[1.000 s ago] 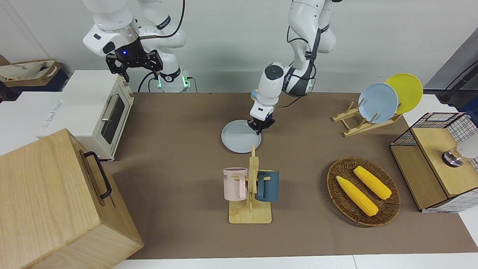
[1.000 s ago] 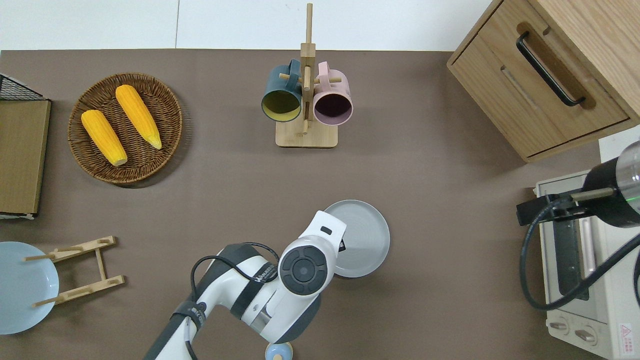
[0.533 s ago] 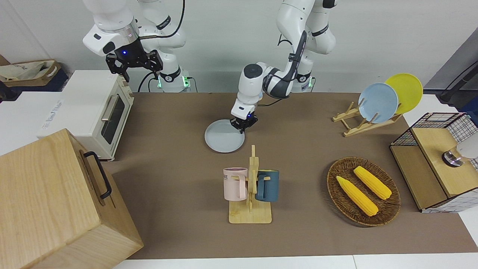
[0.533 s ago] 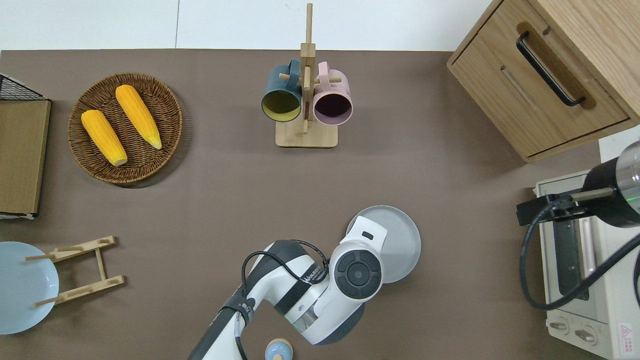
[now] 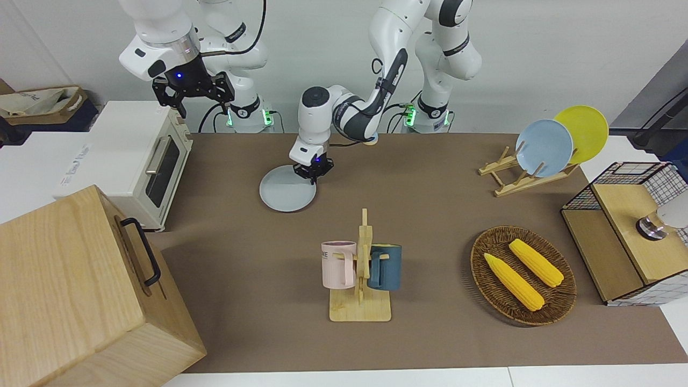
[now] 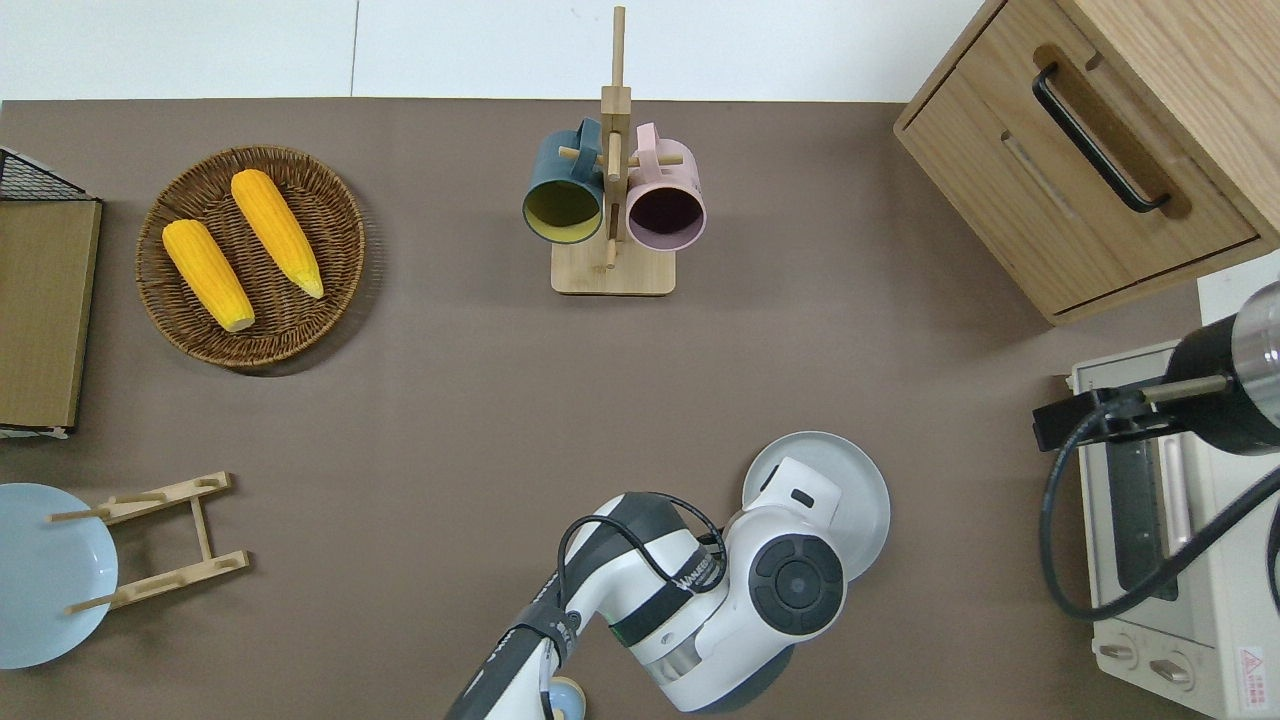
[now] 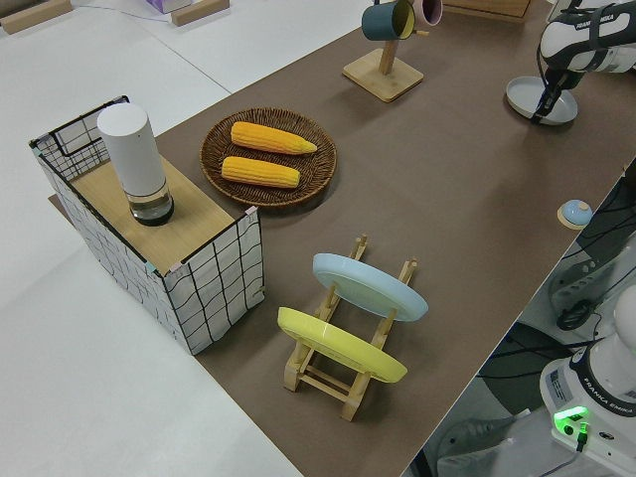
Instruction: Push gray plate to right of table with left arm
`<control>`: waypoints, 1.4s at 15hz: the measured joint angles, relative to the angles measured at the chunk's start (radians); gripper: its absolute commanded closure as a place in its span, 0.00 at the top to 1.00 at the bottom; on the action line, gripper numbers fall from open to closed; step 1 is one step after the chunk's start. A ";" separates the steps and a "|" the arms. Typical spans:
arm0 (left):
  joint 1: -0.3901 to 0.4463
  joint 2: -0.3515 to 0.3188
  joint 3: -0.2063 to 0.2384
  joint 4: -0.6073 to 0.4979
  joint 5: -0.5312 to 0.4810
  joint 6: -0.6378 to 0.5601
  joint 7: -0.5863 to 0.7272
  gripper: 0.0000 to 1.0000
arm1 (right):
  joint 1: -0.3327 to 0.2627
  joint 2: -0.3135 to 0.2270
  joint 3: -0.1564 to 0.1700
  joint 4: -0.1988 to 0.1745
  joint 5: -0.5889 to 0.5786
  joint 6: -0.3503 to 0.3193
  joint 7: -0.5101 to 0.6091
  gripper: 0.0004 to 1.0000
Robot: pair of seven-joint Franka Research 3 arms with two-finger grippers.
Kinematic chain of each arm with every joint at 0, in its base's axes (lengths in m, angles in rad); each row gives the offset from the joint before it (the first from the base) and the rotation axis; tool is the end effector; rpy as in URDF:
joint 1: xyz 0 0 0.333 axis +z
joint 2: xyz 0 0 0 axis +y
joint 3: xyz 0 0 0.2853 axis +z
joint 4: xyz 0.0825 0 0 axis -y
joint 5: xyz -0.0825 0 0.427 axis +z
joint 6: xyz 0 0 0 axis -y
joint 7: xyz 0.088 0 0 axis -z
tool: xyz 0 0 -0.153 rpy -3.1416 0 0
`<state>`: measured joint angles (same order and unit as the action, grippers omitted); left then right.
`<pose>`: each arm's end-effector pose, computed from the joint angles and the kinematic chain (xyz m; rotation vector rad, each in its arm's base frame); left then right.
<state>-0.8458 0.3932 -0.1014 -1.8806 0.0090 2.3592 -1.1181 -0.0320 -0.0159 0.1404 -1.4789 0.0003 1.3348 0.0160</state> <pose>0.3892 -0.5399 0.2082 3.0385 0.2653 0.0267 0.5580 0.0613 0.5845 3.1220 0.1442 -0.2003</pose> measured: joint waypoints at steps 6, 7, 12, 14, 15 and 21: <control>-0.001 0.024 -0.018 0.024 0.003 -0.001 0.000 0.00 | 0.000 0.000 0.000 0.000 0.000 0.000 0.000 0.98; -0.001 0.027 -0.018 0.025 0.003 -0.001 0.000 0.00 | 0.000 0.000 0.000 0.000 0.000 0.000 0.000 0.98; -0.001 0.029 -0.018 0.028 0.005 -0.004 0.000 0.98 | 0.000 0.000 0.000 0.000 0.000 0.000 0.000 0.98; -0.001 0.032 -0.019 0.029 0.006 -0.005 0.000 0.99 | 0.000 0.000 0.000 0.000 0.000 0.000 0.000 0.98; -0.001 0.033 -0.019 0.031 0.006 -0.011 0.000 0.99 | 0.000 0.000 0.000 0.000 0.000 0.000 0.000 0.98; -0.001 0.029 -0.017 0.065 0.006 -0.065 0.000 1.00 | 0.000 0.000 0.000 0.000 0.000 0.000 0.000 0.98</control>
<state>-0.8466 0.4225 -0.1188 -1.8156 0.0153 2.2946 -1.1182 -0.0320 -0.0159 0.1404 -1.4789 0.0003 1.3348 0.0160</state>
